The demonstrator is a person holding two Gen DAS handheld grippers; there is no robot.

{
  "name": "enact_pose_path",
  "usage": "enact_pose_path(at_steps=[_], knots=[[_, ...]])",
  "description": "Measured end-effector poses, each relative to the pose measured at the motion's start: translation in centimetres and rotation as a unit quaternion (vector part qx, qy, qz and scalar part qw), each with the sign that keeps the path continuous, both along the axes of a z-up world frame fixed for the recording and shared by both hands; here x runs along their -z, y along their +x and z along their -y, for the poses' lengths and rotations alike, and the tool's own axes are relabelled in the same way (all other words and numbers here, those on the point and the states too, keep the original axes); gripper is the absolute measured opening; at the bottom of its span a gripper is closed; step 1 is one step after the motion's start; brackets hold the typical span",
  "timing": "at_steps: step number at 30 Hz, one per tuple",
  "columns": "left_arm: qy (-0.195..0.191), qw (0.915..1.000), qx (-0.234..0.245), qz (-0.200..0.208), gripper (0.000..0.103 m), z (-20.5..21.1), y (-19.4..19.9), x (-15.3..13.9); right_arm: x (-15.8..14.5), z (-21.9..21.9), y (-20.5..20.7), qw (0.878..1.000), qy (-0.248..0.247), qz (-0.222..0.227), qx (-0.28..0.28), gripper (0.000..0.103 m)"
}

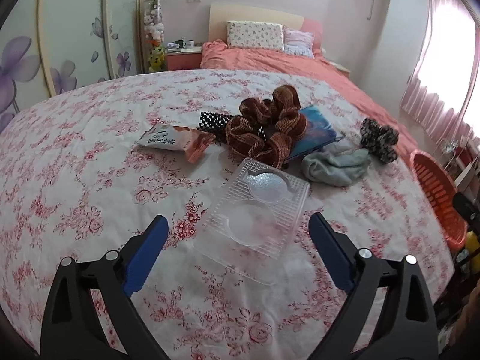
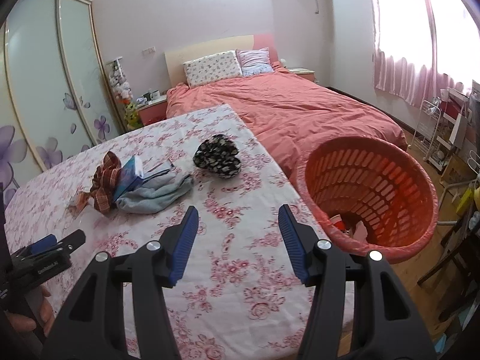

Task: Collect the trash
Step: 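Return both open tools to the bedspread toward the clear plastic tray, then grasp the clear plastic tray with the left tool while the right tool grasps the black patterned scrunchie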

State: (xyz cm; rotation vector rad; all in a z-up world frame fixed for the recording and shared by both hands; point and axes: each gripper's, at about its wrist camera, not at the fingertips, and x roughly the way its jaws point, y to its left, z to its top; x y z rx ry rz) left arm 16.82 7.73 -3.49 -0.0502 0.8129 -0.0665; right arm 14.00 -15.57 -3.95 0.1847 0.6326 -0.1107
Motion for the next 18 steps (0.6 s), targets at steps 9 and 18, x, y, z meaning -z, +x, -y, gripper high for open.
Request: enact_pose_path(at_steps=[9,18], knots=[[0.0,0.9993,0.013,-0.034,0.08,0.1,1.2,1.6,0.6,-1.2,0.8,1.0,-0.009,-0.011,-0.012,0.055],[-0.014,0.9999,-0.005,-0.001,0.072,-1.5,-0.2,0.4,1.2,-2.4,2.5,0.999,-0.011,-0.021,-0.024,0.056]])
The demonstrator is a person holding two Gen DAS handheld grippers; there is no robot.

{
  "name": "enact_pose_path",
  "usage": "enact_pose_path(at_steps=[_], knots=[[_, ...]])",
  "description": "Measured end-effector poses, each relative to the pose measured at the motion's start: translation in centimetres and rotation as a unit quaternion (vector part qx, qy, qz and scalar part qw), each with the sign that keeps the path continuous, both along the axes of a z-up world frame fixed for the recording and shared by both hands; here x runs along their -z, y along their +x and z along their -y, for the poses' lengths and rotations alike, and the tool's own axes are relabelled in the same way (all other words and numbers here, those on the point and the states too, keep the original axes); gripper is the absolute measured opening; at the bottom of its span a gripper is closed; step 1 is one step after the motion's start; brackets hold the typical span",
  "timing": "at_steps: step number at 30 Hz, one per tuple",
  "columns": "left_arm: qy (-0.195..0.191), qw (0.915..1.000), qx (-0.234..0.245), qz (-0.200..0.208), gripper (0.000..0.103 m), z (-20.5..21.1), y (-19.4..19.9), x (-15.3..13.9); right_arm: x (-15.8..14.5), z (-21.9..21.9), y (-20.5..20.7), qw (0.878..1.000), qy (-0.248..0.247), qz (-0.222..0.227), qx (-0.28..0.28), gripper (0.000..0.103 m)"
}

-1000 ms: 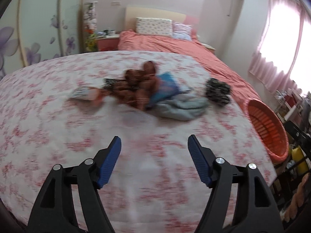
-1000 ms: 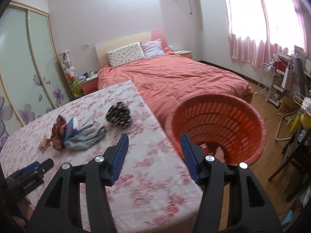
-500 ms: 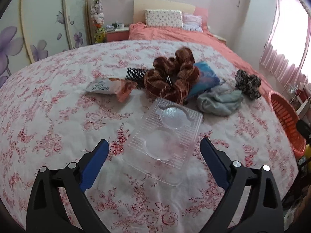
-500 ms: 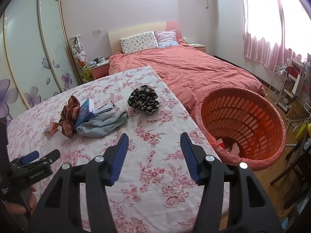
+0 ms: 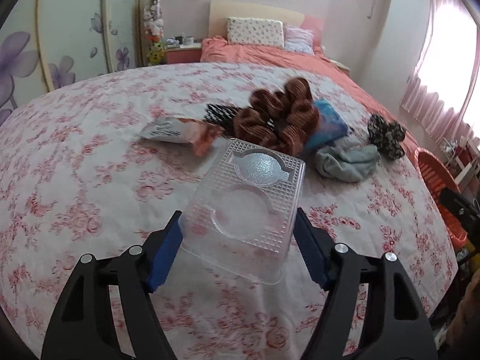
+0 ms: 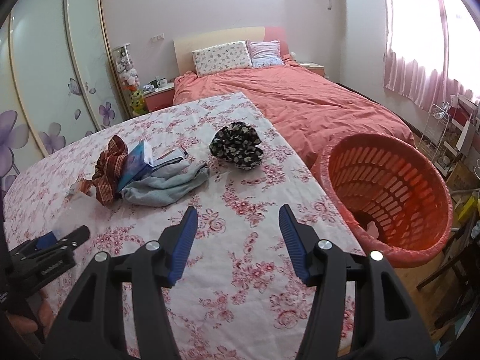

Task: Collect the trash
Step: 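Grasp the clear plastic tray with the left tool while the right tool grasps the black patterned scrunchie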

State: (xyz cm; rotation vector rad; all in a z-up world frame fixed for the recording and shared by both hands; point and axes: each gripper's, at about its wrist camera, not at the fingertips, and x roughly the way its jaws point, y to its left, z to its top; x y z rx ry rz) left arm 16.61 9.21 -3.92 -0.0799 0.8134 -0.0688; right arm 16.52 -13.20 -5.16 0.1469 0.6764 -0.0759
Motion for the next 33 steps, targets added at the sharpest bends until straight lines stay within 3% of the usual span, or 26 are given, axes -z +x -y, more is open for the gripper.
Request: enact_pose_path(at_steps=[6,12,19,22,24,33], knots=[[-0.015,0.9994,-0.023,0.019,0.072,-2.1,-0.7,-1.6,0.2,-0.3,2.9,1.0,0.003,-0.004,0.004,0.054],[-0.026,0.9981,-0.046,0.031,0.072,-3.9,-0.3,-2.9,0.3,0.1,6.9,1.0,0.014,-0.009,0.026,0.043],[-0.034,0.9973,-0.058,0.031,0.072,-4.6,0.6,-3.2,1.3,0.1,11.4,0.999,0.007,-0.033,0.042,0.037],[-0.037,0.9972,-0.057,0.03,0.072,-4.6,0.7,-3.2,2.2,0.1,12.7,0.998,0.0,-0.051,0.04,0.022],[-0.037,0.9973,-0.055,0.03,0.072,-4.5,0.7,-3.3,2.5,0.3,12.9,0.998,0.002,-0.057,0.038,0.006],[-0.04,0.998,-0.035,0.034,0.072,-3.0,0.4,-3.6,0.8,2.2,7.7,0.999,0.029,-0.006,0.035,0.004]])
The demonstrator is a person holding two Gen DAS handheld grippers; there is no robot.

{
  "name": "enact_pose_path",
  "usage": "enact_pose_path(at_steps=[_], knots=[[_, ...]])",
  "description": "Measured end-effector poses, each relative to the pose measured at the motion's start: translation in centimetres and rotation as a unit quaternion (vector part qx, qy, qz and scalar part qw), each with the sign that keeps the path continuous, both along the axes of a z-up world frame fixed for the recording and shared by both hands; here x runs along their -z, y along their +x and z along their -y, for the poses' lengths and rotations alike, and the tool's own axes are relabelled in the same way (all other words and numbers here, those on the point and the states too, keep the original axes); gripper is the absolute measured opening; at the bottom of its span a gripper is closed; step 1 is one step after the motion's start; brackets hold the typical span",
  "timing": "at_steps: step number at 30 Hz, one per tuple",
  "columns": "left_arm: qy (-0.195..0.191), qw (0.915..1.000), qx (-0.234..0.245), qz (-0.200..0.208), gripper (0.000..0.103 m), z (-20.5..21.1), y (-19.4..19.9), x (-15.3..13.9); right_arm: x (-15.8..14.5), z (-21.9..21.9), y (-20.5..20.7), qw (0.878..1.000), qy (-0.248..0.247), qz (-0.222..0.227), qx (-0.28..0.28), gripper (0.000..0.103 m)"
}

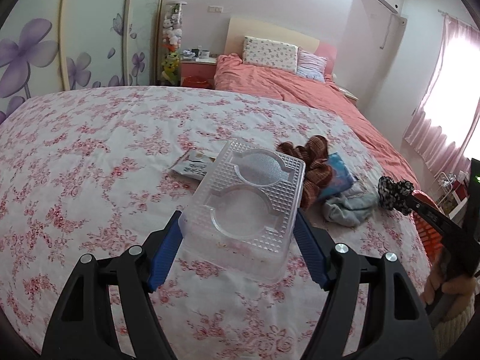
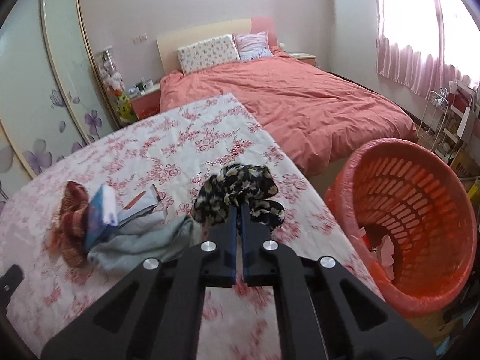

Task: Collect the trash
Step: 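Grasp the clear plastic tray with the left tool while the right tool grasps the black patterned scrunchie, then carry the tray and black scrunchie over the orange basket and open both tools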

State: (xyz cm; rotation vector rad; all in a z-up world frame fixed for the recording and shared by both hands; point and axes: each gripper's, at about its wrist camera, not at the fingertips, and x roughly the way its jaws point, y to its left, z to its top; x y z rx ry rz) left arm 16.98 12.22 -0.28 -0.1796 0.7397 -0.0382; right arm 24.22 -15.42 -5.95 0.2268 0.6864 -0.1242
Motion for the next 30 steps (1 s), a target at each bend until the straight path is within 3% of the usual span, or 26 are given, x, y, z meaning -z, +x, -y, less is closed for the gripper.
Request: enact_pose_path(at_steps=[16,30], knots=[[-0.004,0.9978,0.066,0.003,0.072,5.9,-1.9,-0.2,-2.8,1.7,-9.7,0.999,0.021,0.051,-0.001,0.004],[-0.011,0.9922,0.123,0.017,0.072,11.5,-2.7,-1.1,-3.3,4.7,-12.9,0.997,0.01,0.069,0.035,0.004]])
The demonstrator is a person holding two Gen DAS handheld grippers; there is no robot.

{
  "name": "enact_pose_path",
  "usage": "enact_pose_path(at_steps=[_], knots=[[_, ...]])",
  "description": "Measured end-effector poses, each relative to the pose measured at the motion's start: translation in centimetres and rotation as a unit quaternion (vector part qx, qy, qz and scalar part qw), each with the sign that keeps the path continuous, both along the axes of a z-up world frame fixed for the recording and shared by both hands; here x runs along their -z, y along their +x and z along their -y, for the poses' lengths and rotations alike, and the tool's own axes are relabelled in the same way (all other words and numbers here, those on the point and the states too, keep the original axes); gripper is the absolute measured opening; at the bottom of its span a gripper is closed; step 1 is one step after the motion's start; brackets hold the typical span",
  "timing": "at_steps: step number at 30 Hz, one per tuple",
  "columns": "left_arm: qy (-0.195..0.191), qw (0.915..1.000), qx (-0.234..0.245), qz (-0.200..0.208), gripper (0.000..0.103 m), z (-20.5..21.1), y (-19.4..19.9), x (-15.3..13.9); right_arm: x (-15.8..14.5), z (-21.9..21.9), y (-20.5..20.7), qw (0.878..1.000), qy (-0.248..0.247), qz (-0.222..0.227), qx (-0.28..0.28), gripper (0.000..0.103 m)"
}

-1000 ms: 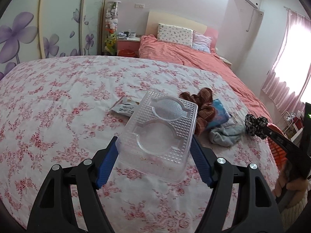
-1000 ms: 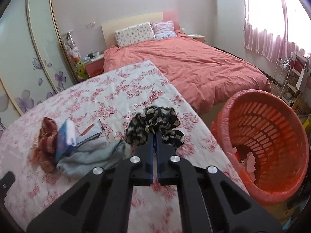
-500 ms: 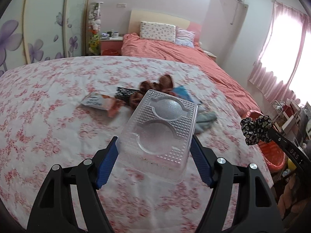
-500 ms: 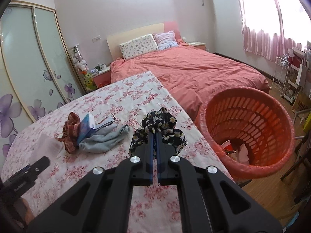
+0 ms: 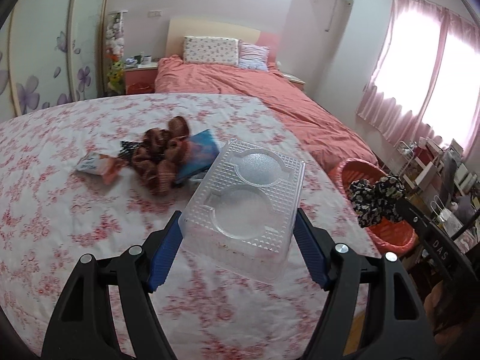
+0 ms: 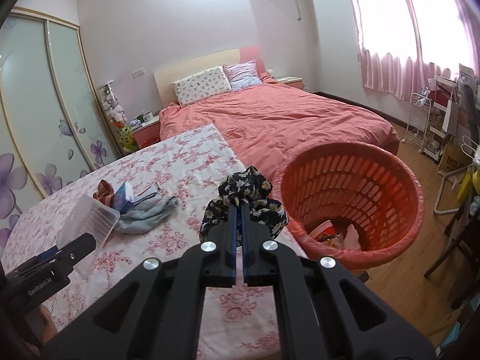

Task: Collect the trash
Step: 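Carry the tray and black scrunchie over the orange basket and open both tools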

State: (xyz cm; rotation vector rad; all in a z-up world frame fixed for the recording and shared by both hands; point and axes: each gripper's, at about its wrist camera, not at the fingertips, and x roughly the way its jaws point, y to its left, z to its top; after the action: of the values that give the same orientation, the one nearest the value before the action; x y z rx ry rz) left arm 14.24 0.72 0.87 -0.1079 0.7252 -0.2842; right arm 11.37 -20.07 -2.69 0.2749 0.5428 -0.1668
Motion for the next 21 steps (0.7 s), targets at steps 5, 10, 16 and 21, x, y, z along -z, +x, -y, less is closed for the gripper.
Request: enact_pose_path(at_steps=[5,10,16,21], knots=[[-0.005,0.9998,0.021,0.005,0.072,2.5,0.1,-0.3,-0.1,1.9,-0.9,1.0,0.002,0.007,0.023,0.004],[-0.008,0.9989,0.046,0.01,0.072,5.6,0.4,-0.5,-0.4,4.4,-1.8,0.998,0.002,0.015,0.053,0.004],[-0.011,0.997,0.075,0.015,0.072,9.0,0.5,-0.4,-0.4,7.0,-2.3,0.996,0.005,0.02,0.082,0.004],[-0.011,0.9954,0.094,0.017,0.072,11.4,0.8,-0.3,-0.1,8.9,-2.7,0.994,0.006,0.024,0.103,0.004]])
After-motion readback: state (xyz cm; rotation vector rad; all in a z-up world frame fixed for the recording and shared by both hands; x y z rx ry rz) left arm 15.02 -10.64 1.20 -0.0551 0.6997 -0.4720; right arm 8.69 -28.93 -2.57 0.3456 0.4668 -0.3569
